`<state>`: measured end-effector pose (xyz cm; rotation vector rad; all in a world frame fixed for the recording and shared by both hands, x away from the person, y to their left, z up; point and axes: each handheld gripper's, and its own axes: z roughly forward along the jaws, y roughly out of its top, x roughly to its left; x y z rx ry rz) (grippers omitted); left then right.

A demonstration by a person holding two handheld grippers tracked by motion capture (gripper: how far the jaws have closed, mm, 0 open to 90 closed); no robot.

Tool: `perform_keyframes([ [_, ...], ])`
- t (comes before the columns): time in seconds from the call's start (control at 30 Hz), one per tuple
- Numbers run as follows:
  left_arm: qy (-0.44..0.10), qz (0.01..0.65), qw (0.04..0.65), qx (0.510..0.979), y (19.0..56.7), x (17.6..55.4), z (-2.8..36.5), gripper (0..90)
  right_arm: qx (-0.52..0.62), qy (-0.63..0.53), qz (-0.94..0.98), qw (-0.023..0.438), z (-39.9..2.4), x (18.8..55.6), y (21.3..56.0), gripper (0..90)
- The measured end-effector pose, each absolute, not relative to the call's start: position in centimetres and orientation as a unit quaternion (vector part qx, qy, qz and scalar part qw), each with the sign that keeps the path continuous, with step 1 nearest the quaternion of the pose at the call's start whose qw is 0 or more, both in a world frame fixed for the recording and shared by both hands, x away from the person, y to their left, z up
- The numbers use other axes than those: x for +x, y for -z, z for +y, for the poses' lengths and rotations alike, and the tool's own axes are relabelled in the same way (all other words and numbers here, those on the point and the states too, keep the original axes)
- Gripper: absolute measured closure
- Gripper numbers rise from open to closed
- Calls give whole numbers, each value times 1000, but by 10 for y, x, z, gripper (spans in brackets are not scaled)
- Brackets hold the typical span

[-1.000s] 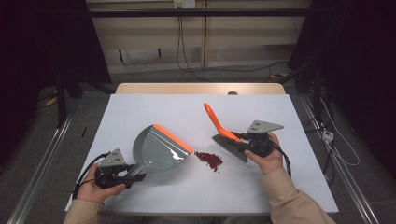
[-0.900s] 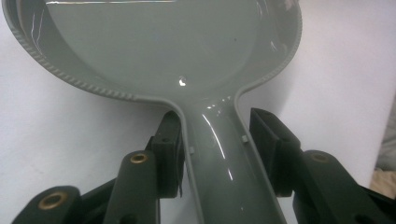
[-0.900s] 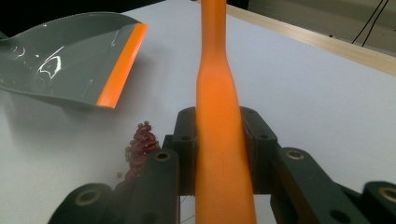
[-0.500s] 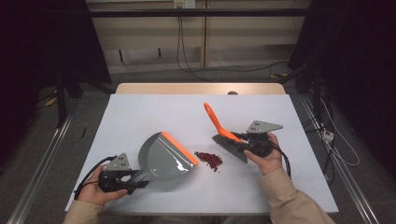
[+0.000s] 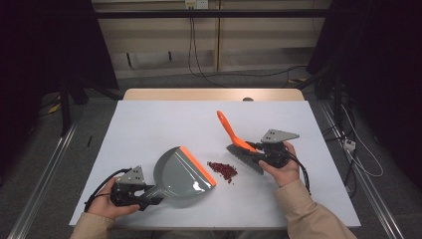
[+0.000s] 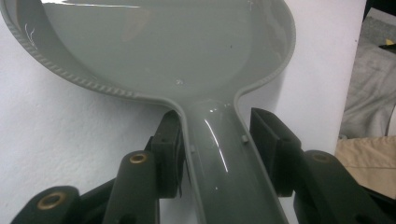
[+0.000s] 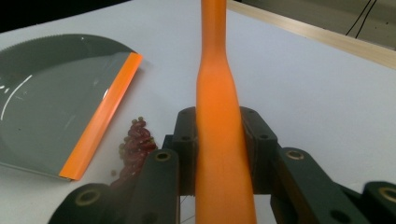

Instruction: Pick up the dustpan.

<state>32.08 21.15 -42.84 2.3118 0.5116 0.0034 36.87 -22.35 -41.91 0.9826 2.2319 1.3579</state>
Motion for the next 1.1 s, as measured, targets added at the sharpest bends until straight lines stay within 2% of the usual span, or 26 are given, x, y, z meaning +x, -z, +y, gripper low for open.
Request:
perform_keyframes([
  [0.33,40,177,383,906,434,321,199,568,347,-473,792,169,-214,371,424,710],
  [0.5,31,170,375,911,436,323,197,562,356,-469,789,174,-215,372,425,710],
  [0.63,19,186,378,907,435,323,198,473,362,-455,792,186,-213,371,428,710],
  [0.77,12,190,379,905,433,322,200,460,364,-446,793,198,-208,370,429,709],
  [0.97,-1,186,372,909,433,319,196,492,362,-438,795,212,-205,368,429,708],
  [1.1,-19,188,374,908,430,319,199,578,365,-441,793,209,-207,368,430,708],
])
